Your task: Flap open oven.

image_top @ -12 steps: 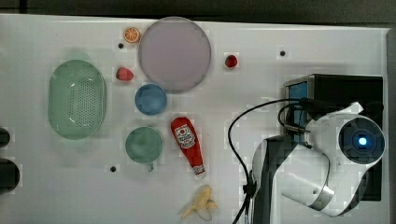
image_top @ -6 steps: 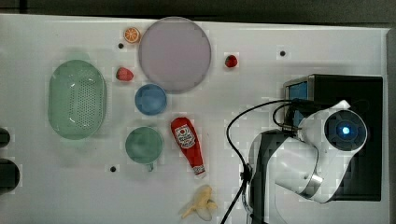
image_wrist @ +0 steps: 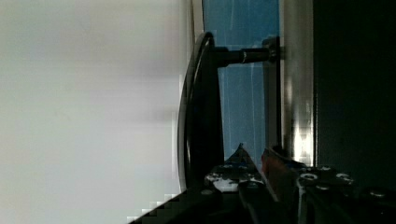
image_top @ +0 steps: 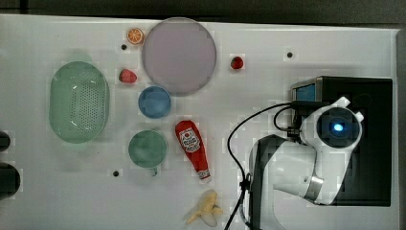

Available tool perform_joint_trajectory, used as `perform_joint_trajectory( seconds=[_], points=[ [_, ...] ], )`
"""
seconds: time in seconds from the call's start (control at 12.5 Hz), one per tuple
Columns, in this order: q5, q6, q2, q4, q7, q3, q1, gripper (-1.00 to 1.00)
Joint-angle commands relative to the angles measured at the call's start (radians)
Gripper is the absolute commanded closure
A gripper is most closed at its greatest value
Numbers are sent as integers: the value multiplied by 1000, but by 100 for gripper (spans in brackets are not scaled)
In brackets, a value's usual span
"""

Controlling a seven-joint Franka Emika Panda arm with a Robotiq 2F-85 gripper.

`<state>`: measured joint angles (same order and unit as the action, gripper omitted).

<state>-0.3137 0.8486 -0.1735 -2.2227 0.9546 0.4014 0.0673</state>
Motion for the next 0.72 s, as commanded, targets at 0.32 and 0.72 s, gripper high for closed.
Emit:
perform_joint_trajectory(
  seconds=[0.32, 0.72],
  points=[
    [-205, -60, -10, 0, -289, -68, -76, 65],
    [-324, -121, -53, 1, -436, -133, -117, 65]
  ],
)
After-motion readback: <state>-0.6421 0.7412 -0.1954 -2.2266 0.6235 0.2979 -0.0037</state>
